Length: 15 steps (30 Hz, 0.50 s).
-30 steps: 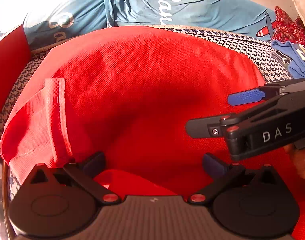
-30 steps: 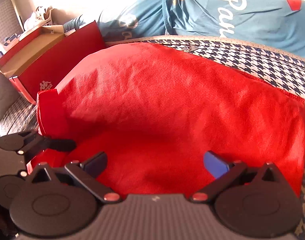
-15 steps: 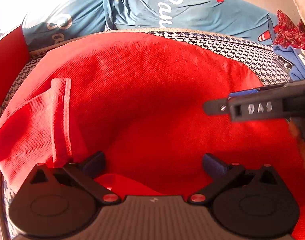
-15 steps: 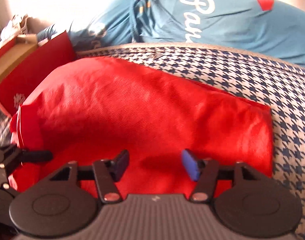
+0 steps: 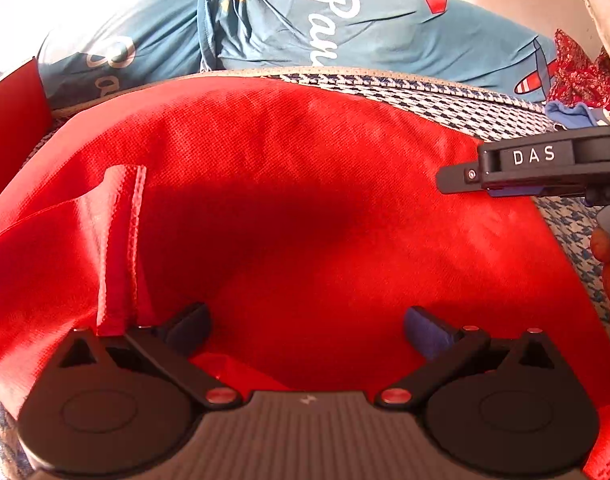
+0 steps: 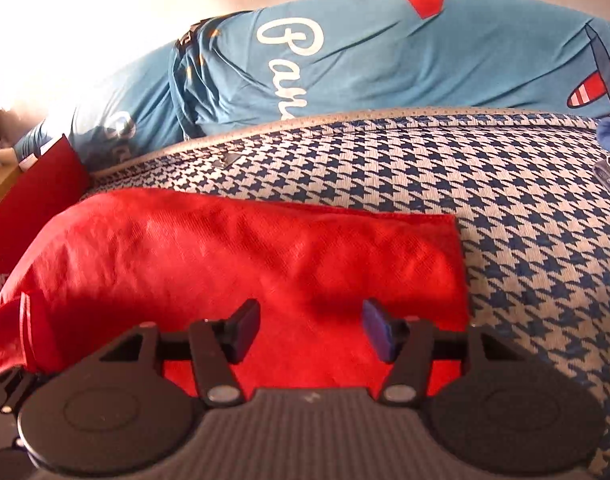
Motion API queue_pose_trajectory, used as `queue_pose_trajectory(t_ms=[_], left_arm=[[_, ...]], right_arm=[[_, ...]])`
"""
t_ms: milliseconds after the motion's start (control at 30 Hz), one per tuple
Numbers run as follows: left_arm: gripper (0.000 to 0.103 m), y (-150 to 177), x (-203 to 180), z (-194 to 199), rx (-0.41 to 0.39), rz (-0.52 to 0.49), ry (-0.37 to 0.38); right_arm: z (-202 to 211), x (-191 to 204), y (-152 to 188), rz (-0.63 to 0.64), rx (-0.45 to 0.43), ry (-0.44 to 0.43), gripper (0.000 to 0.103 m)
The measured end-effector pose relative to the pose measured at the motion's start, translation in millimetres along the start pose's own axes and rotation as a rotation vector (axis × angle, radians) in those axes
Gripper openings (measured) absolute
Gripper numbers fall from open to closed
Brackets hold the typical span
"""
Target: Fold shopping bag
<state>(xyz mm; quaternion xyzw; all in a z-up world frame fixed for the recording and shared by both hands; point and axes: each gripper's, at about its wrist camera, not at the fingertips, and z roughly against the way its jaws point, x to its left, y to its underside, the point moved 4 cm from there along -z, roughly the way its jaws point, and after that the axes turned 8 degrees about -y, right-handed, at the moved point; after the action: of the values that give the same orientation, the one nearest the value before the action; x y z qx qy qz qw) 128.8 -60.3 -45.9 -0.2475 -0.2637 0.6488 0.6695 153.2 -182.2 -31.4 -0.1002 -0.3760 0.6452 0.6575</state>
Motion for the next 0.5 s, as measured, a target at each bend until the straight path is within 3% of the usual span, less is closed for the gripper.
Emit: queue_pose_trajectory(t_ms=[200,500], left_arm=[[0.103,-1,0,-1,-0.002,-0.002,0.009],[0.103,-1,1,2,0.008,-0.011,0.018]], right_arm=[[-10,11,8,0.046,0.080,-0.014,0.070],[-16,28,19,0.178,0.099,0.016,0.084]])
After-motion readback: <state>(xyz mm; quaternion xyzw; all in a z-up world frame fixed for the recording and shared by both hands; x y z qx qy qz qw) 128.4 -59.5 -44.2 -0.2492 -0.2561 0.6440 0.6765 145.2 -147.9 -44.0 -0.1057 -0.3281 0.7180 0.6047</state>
